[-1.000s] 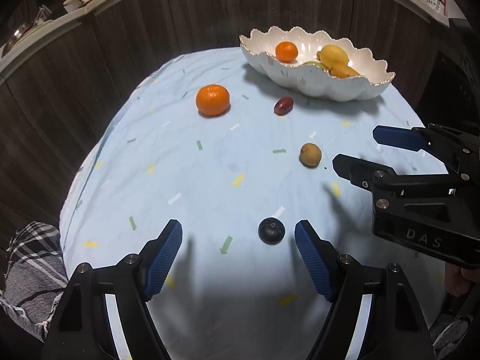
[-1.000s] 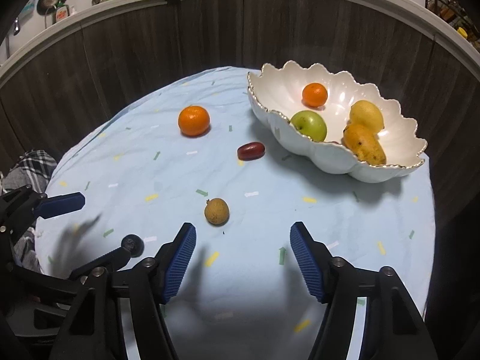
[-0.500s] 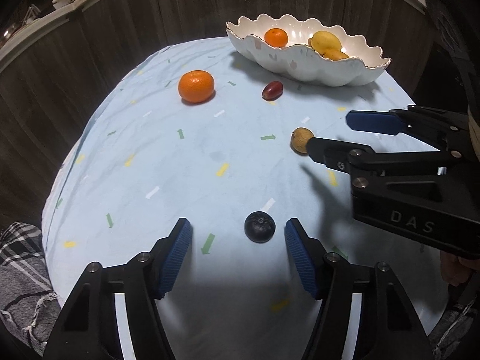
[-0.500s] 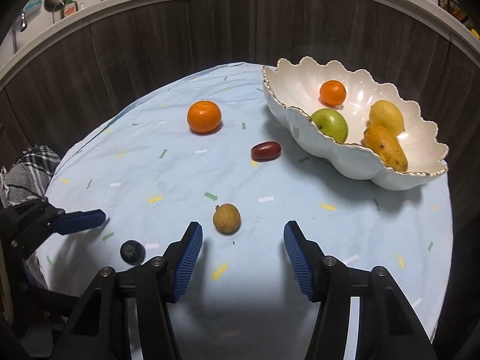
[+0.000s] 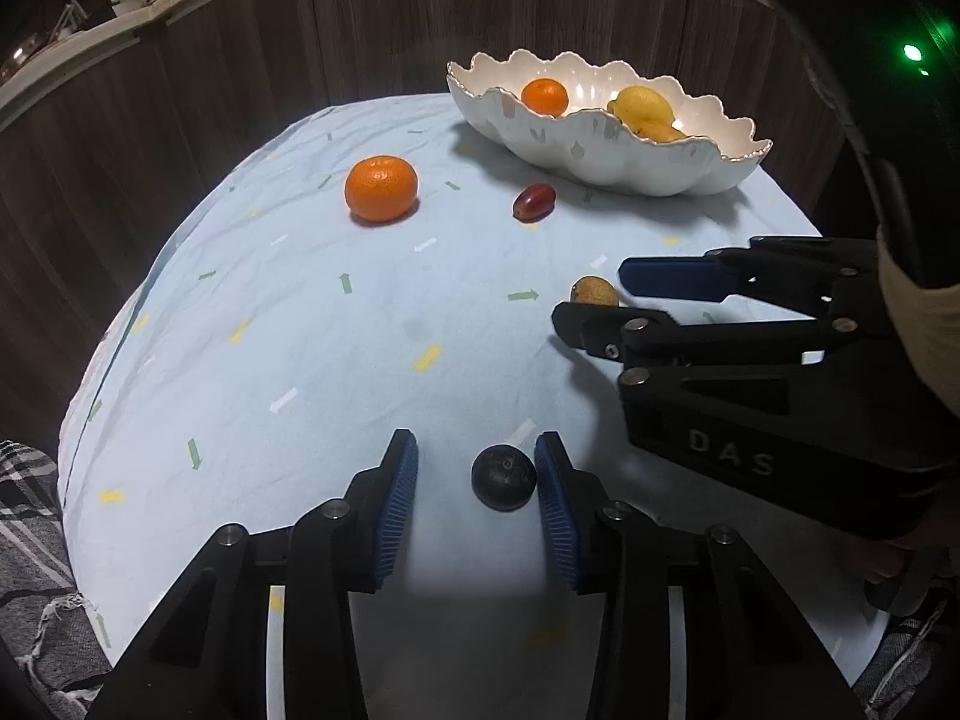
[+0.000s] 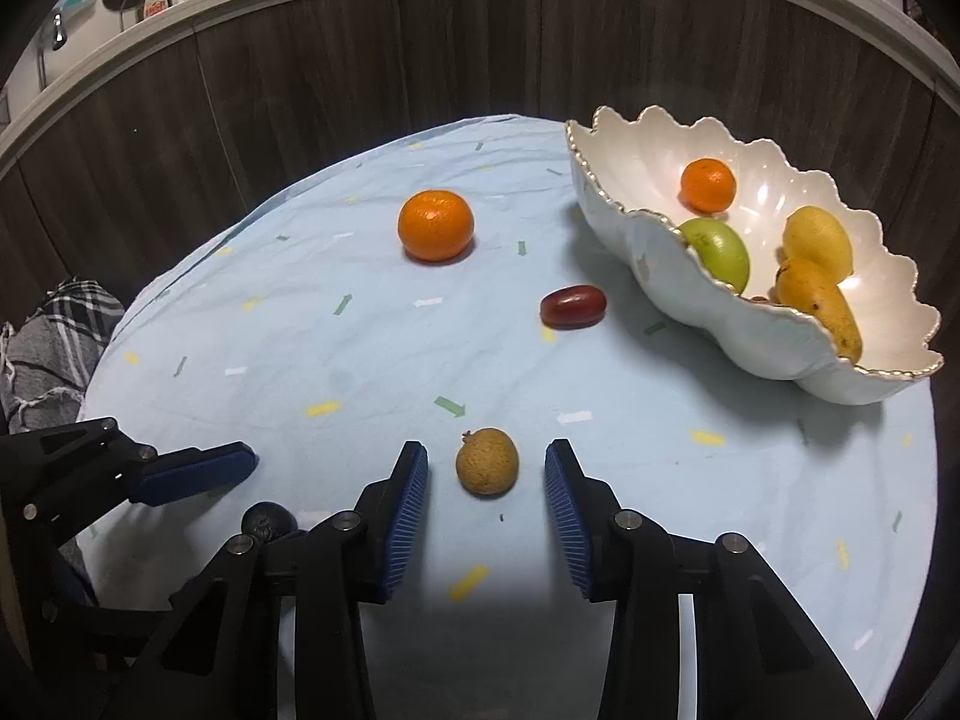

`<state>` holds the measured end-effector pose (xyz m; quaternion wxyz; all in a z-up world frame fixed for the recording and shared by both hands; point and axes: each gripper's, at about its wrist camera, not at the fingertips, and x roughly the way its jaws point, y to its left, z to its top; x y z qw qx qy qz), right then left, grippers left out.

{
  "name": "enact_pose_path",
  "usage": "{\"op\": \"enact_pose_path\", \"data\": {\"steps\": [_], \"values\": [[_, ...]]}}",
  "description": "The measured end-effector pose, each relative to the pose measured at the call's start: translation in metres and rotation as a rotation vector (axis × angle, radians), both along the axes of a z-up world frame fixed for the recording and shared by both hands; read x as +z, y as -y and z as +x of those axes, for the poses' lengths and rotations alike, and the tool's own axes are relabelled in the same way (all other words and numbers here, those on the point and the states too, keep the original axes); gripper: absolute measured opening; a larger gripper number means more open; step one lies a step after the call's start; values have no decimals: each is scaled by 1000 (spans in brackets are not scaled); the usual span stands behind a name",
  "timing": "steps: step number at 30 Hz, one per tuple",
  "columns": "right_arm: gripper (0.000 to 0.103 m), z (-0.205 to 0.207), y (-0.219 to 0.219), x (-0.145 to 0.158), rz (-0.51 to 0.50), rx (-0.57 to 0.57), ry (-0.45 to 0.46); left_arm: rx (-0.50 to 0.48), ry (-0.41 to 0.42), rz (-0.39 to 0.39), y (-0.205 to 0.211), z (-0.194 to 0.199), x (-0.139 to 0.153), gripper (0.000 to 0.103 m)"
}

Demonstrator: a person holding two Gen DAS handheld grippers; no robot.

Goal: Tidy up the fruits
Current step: 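Move left tool to the dark blue fruit while right tool approaches the small brown fruit, then close left tool on the dark blue fruit while right tool grasps the small brown fruit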

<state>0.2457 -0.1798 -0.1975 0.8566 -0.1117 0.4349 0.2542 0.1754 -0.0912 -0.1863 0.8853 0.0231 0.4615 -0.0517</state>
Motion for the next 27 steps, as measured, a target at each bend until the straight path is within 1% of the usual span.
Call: {"op": "enact_pose_path", "data": {"steps": [1, 2, 4, 5, 18, 27], "values": [[34, 0, -1, -1, -2, 5, -3, -3, 5, -1, 0, -1, 0, 34], [30, 0, -3, -3, -4, 11, -9, -6, 8, -3, 1, -1, 0, 32], [26, 0, -4, -5, -9, 16, -11, -9, 11, -6, 1, -1, 1, 24], [24, 0, -4, -5, -10, 16, -8, -11, 11, -7, 1, -1, 1, 22], [23, -2, 1, -1, 21, -1, -3, -17, 14, -9, 1, -2, 4, 20], [23, -4, 7, 7, 38, -38, -4, -29, 52, 17, 2, -2, 13, 20]]}}
